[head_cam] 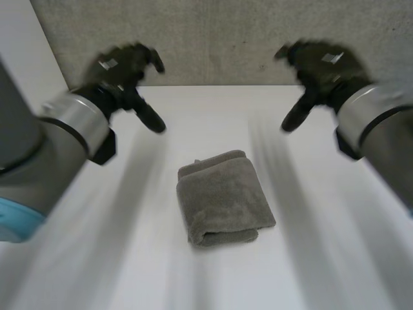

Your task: Fold the towel.

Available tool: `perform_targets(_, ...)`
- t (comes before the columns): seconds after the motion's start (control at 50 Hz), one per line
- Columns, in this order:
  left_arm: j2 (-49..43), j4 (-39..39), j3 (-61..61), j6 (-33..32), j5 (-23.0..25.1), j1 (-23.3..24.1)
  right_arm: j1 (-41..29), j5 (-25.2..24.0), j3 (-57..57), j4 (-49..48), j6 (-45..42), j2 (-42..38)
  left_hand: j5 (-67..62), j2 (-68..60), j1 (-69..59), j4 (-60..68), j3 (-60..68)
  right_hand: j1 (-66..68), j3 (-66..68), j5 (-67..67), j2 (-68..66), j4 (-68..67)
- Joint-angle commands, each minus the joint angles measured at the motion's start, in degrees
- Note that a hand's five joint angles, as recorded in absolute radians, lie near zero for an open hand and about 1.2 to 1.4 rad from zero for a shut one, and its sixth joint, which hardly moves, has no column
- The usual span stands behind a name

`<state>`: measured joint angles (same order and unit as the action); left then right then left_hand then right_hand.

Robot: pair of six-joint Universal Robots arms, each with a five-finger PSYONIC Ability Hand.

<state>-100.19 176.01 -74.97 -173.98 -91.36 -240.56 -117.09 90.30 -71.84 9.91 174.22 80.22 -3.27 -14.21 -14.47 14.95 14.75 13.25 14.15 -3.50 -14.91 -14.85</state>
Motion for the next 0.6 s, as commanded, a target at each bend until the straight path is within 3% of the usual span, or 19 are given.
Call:
perform_targets(0.02,5.44,-3.22,0.88,-0.04,-1.37,-1.93,3.70,2.51,0.21,0.29,0.86,5.73,2.39,3.33,3.58,-4.06,-3.86,-3.25,-4.15,3.50,4.91,4.85)
perform_targets(0.12,5.71,-6.90,1.84,0.13,-1.55,-3.33,3.79,4.01,-0.06,0.38,0.59,6.18,2.39,3.33,3.58,-4.06,-3.86,-3.25,-4.15,3.50,4.91,4.85)
perform_targets(0.6,4.65,-10.86,3.51,0.22,-3.30,-3.51,3.88,4.62,0.82,3.89,0.68,5.65,2.39,3.33,3.58,-4.06,-3.86,-3.25,-4.15,3.50,4.91,4.85)
